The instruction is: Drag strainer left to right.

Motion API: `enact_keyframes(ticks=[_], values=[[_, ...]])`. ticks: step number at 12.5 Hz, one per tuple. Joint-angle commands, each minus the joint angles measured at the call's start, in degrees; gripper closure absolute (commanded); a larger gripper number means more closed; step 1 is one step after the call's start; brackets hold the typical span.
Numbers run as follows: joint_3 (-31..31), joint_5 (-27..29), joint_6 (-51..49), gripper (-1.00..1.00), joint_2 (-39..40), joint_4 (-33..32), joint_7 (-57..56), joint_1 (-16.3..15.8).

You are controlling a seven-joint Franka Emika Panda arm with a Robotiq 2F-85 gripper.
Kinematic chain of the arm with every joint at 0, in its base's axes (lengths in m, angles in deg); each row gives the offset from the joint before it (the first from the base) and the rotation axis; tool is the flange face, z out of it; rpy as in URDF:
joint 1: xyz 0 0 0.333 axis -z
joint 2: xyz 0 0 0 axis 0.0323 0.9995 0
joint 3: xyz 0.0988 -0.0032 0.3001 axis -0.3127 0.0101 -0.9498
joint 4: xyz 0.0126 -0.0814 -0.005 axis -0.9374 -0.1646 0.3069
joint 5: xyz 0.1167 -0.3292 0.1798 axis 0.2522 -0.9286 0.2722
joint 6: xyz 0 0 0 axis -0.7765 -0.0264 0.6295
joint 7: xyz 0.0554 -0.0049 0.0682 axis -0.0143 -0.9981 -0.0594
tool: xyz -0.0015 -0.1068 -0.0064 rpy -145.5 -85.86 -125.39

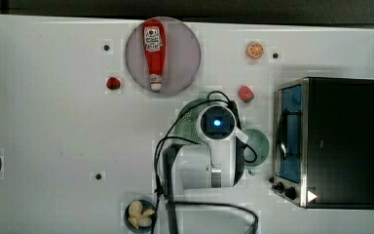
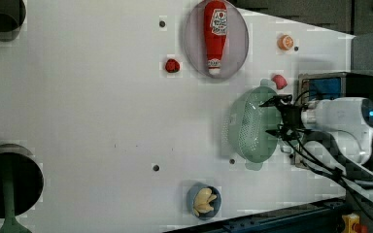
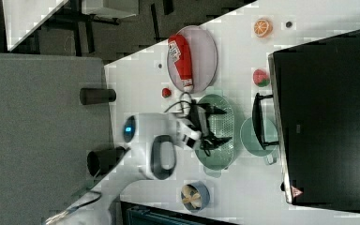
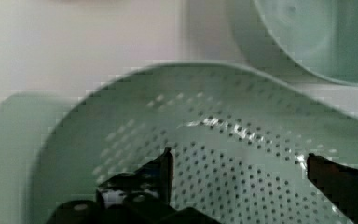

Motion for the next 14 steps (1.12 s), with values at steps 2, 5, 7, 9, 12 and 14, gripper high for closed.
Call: enact_keyframes(ticks=[2, 5, 7, 9, 12, 14], values=[[-2.28, -0.33, -15.07, -1.00, -15.15, 8.37, -16.29, -0.03], [-3.61, 3.17, -35.89, -1.00, -20.13, 18.48, -17.80, -0.11], [-3.59, 9.32, -46.77, -1.00, -22.17, 24.64, -23.02, -0.10], [-3.19, 11.64, -51.69, -1.00, -23.87, 29.19, -28.67, -0.07], [-3.26, 11.40, -54.59, -1.00, -25.91, 32.01, -31.28, -0.08], [-3.11, 11.44, -55.29, -1.00, -26.09, 31.96, -31.28, -0.08]])
